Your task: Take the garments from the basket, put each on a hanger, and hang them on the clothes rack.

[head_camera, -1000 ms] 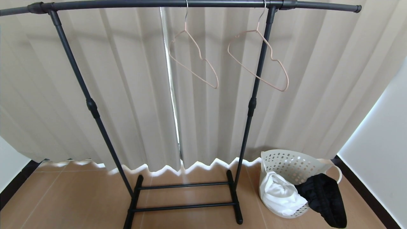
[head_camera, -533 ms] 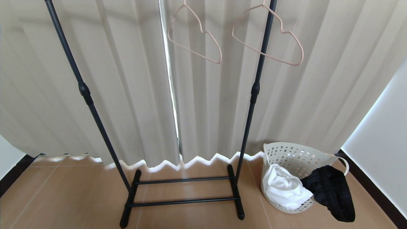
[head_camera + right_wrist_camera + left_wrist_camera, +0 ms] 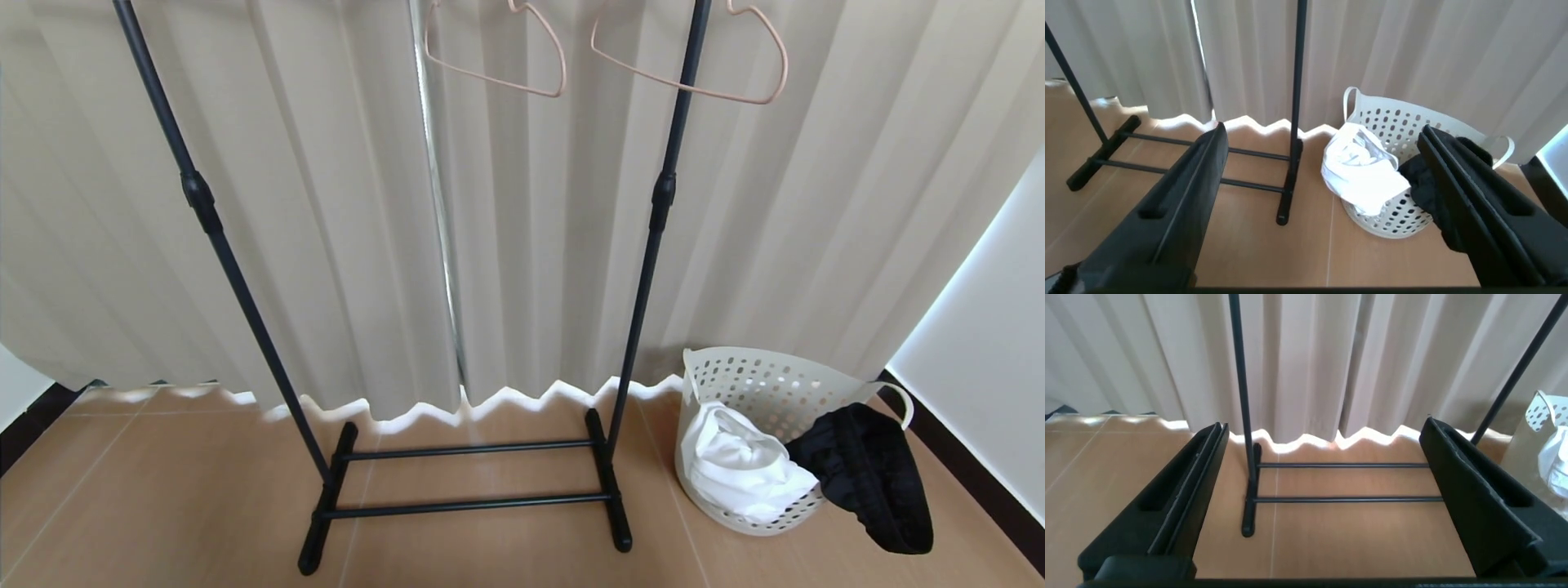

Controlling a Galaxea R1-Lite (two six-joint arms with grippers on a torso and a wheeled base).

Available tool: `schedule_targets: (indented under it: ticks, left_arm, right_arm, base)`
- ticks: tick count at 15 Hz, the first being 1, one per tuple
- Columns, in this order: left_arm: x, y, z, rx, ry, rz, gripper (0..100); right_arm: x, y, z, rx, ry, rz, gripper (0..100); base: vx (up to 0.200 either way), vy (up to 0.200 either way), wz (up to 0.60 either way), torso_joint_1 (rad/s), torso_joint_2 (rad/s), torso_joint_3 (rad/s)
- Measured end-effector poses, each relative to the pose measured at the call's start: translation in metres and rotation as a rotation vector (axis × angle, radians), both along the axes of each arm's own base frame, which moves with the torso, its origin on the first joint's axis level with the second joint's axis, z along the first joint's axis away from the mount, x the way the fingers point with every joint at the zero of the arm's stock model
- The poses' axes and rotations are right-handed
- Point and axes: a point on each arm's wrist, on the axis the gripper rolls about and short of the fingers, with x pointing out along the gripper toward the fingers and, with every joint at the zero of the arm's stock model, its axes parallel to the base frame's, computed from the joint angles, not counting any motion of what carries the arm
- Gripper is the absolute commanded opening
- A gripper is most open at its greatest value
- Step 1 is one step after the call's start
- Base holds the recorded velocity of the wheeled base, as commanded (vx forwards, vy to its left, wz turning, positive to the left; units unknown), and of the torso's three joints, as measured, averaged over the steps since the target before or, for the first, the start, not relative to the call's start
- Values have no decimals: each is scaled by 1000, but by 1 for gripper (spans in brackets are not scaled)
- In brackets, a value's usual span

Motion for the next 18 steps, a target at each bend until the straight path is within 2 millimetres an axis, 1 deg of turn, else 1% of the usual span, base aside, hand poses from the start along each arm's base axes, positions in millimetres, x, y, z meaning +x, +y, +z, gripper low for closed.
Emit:
schedule_targets:
  ticks: [4, 7, 13, 16, 18]
  left_arm:
    - [0, 0, 0, 0, 0, 0, 100]
    - [0, 0, 0, 0, 0, 0, 100]
    - [0, 0, 0, 0, 0, 0, 100]
    - [0, 0, 0, 0, -1, 0, 100]
    - [0, 0, 0, 0, 0, 1, 100]
  right_arm:
    - [0, 0, 0, 1, 0, -1, 100]
    - [0, 0, 0, 0, 0, -1, 100]
    - [0, 0, 0, 0, 0, -1, 100]
    - [0, 0, 0, 0, 0, -2, 100]
    - [0, 0, 0, 0, 0, -1, 100]
  base:
    - [0, 0, 0, 2, 130, 125]
    - [0, 0, 0, -1, 27, 19]
    - [0, 0, -600, -1, 5, 5]
    - [0, 0, 0, 0, 0, 0]
    - [0, -200, 0, -7, 0, 5]
